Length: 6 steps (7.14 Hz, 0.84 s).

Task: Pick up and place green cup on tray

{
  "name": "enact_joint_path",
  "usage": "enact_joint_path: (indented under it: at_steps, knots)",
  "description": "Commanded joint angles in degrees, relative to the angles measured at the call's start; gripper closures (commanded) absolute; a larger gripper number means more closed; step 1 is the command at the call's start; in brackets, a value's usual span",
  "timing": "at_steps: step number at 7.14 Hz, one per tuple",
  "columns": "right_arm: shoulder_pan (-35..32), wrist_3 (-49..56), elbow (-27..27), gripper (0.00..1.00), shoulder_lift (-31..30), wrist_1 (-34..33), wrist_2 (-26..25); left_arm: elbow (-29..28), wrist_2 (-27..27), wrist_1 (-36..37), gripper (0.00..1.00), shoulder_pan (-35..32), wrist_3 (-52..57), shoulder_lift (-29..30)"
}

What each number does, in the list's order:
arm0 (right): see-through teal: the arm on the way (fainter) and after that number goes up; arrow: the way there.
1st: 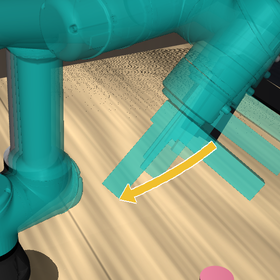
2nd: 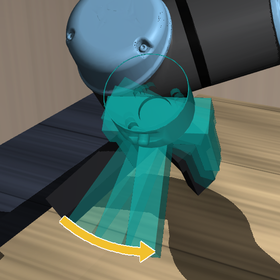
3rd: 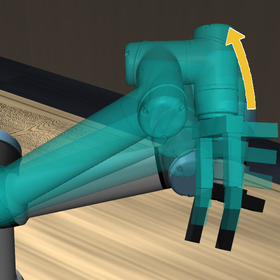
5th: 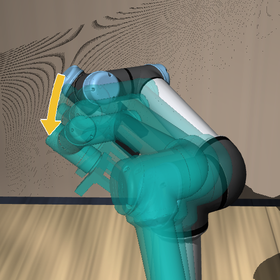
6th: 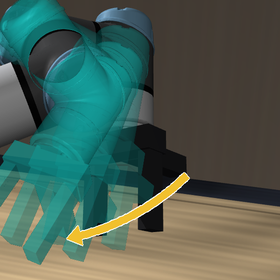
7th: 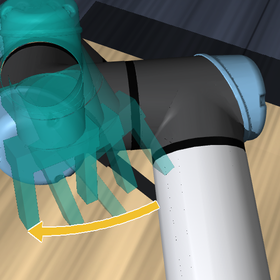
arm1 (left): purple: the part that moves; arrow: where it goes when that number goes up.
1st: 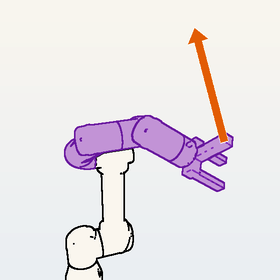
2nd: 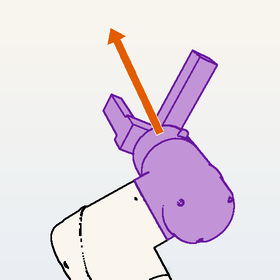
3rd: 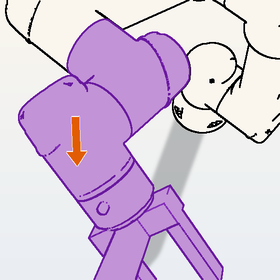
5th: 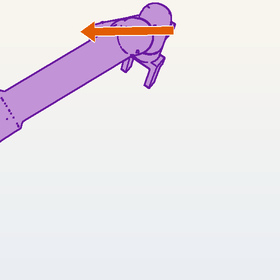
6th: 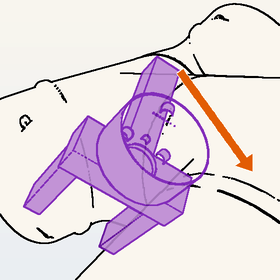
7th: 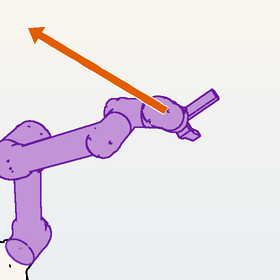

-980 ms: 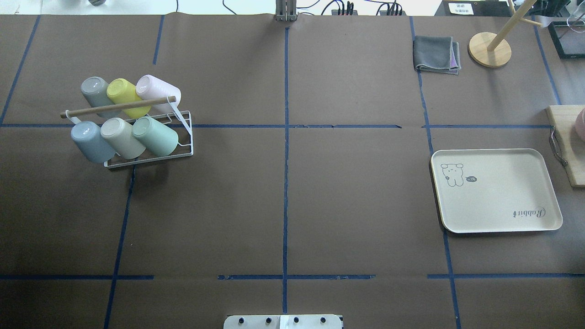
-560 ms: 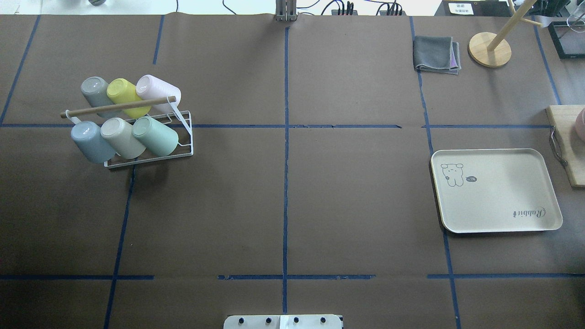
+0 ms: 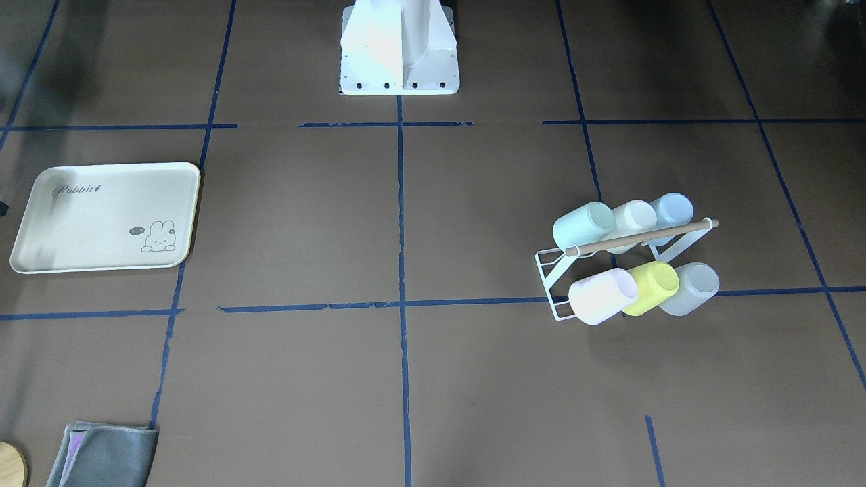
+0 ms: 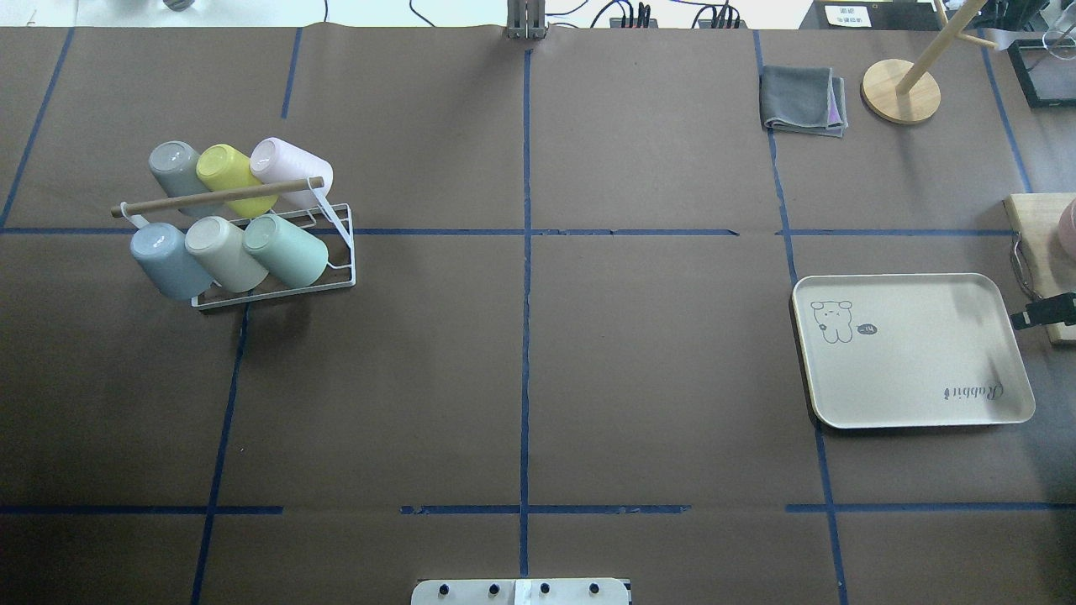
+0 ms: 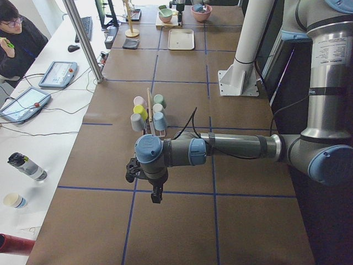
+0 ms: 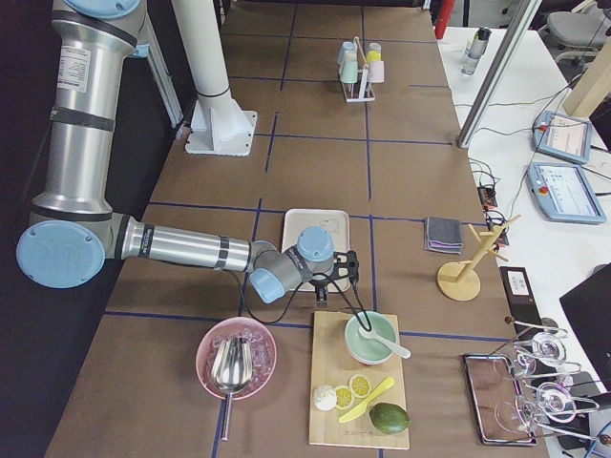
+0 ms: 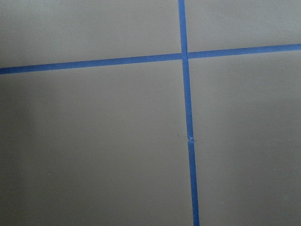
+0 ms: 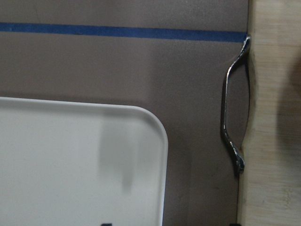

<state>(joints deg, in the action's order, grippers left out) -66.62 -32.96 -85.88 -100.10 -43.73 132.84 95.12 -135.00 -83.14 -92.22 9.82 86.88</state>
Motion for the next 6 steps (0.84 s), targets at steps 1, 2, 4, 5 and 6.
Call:
enact_joint_path:
  at_steps: [1,2,4,5,6]
  knots:
    - [2.2,-0.6,2.5,0.26,0.0,3.2,0.0,0.1,0.0,0.0,0.0,0.0,-0.1,0.0]
    - [2.7,-0.6,2.4,0.29,0.0,3.2,0.0,0.0,0.0,0.0,0.0,0.0,0.0,0.0]
    - [4.0,-1.0,2.4,0.34,0.3,3.2,-0.1,0.0,0.0,0.0,0.0,0.1,-0.1,0.0]
    - [4.3,-1.1,2.4,0.38,0.4,3.2,-0.1,0.0,0.0,0.0,0.0,0.0,0.0,0.0]
    - [4.4,-1.0,2.3,0.5,0.5,3.2,0.0,0.0,0.0,0.0,0.0,0.0,0.0,0.0]
